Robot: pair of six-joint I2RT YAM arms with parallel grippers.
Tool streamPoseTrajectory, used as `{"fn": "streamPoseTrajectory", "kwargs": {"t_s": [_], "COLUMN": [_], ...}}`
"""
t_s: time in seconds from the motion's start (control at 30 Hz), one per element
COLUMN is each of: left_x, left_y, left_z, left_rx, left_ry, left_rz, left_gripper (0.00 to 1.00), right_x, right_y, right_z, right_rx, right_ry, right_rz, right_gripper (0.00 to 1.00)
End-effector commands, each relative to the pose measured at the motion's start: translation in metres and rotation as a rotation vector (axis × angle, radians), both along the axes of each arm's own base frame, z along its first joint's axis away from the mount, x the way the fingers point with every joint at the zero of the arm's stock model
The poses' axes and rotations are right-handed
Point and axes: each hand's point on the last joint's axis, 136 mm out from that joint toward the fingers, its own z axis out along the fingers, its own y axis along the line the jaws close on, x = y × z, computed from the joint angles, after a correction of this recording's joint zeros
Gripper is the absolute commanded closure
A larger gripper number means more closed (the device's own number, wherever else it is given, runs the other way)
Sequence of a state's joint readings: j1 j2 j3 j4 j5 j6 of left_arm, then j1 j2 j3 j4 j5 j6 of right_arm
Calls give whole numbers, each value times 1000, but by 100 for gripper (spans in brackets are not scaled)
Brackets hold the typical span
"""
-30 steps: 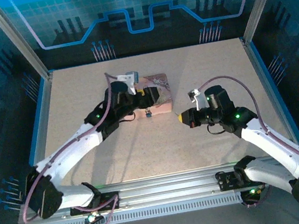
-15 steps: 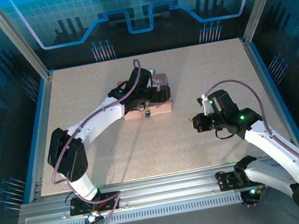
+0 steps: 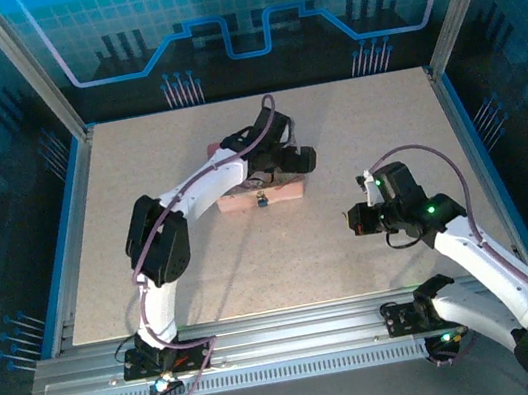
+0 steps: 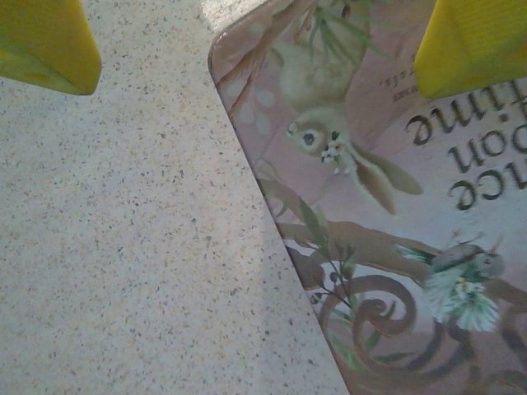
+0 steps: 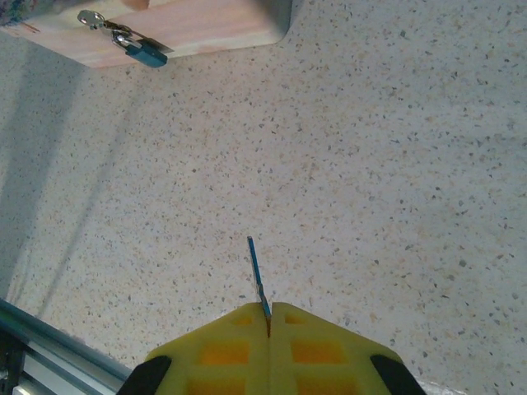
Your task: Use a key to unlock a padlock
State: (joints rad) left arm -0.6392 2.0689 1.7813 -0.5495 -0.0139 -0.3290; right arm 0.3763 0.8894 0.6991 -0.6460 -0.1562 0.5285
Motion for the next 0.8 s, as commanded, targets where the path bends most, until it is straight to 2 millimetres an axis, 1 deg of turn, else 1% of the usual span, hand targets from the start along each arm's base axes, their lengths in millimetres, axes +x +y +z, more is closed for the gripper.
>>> {"fn": "streamPoseTrajectory", "kwargs": {"t_s": [0.0,0.17,0.37,0.57,0.77], "left_x": [-5,-6,-12,-28,-48], "left_y": [-11,-21,-23,-21,-24], "left_z": [-5,-13,-25,-39,-43], "left_rx": [-3,-8,1,25,26], "left_ry": [38,58,100,156,182], "left_rz": [-53,-71,-76,-73,-84], "left_gripper": [1,1,1,1,1], "right_x": [-5,-6,-7,-6,-7], "right_y": [-8,-10,-12,-12,-16], "right_z": [-4,-8,-11,-12,-14], "right_rx": [-19,-21,-30,-25,-10], "right_ry": [9,17,22,30,41], "right_rz": [-12,-20,-20,-17,-29], "right_gripper": [96,96,96,96,96]}}
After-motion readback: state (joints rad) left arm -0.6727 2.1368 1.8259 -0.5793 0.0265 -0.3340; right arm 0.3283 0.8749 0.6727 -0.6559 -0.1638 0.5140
